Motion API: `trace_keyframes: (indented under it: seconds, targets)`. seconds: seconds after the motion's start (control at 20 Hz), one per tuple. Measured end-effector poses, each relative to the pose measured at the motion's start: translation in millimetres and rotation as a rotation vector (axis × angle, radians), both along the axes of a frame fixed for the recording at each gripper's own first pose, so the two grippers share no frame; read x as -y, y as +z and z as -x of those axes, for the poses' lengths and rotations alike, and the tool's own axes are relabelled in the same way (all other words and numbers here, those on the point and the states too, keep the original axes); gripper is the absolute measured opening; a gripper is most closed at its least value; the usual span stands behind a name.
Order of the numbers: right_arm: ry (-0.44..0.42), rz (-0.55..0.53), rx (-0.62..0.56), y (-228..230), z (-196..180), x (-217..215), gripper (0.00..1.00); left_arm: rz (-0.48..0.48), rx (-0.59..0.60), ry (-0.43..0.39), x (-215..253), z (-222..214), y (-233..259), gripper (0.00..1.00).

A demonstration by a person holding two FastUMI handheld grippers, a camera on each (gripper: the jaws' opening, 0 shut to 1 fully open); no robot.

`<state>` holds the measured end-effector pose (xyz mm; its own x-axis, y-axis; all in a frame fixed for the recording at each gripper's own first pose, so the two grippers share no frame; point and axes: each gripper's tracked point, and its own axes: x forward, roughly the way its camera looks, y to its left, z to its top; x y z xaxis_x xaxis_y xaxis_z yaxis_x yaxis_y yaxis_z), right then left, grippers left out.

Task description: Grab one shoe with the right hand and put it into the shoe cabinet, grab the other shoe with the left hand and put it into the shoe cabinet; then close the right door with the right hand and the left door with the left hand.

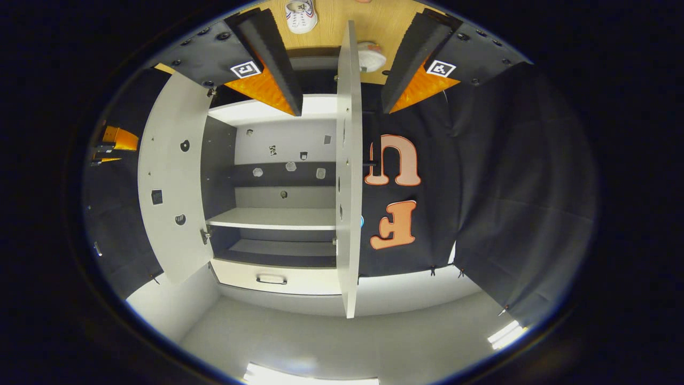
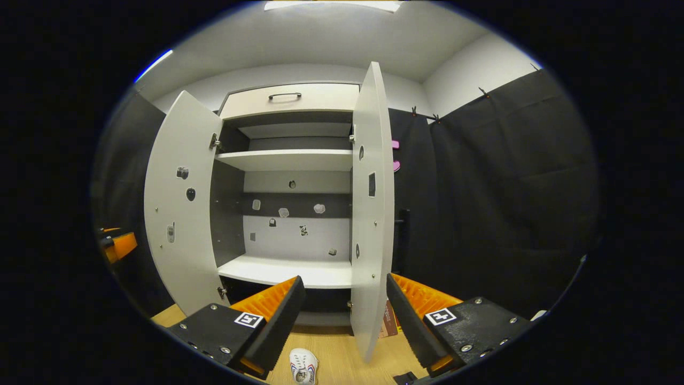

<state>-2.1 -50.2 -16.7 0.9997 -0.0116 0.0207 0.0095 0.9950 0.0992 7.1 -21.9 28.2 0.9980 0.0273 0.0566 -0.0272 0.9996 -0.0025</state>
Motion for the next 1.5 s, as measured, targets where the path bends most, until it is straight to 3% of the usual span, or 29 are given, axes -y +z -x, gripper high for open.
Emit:
trace_keyframes:
  seconds: [0.25,0.45,0.7,1.05,1.2,1.5]
  targets:
    - [0.035,-0.018,-0.088,-65,-3,-21,0.94,0.003,-0.01,0.008,-3,6,-8,0.96]
    - [0.056,-0.009,-0.172,-143,-9,-41,0.94,0.001,-0.018,0.02,-8,9,-14,0.96]
    - [0.11,0.004,-0.328,-252,-16,-72,0.95,-0.016,-0.033,0.056,-22,18,-19,0.99]
    - [0.166,-0.012,-0.571,-385,-27,-106,0.95,-0.047,-0.057,0.131,-45,35,-28,0.94]
    - [0.188,-0.017,-0.654,-424,-30,-116,0.93,-0.052,-0.071,0.163,-55,42,-32,0.99]
    - [0.205,-0.059,-0.731,-455,-47,-129,0.72,-0.064,-0.103,0.2,-66,52,-44,0.96]
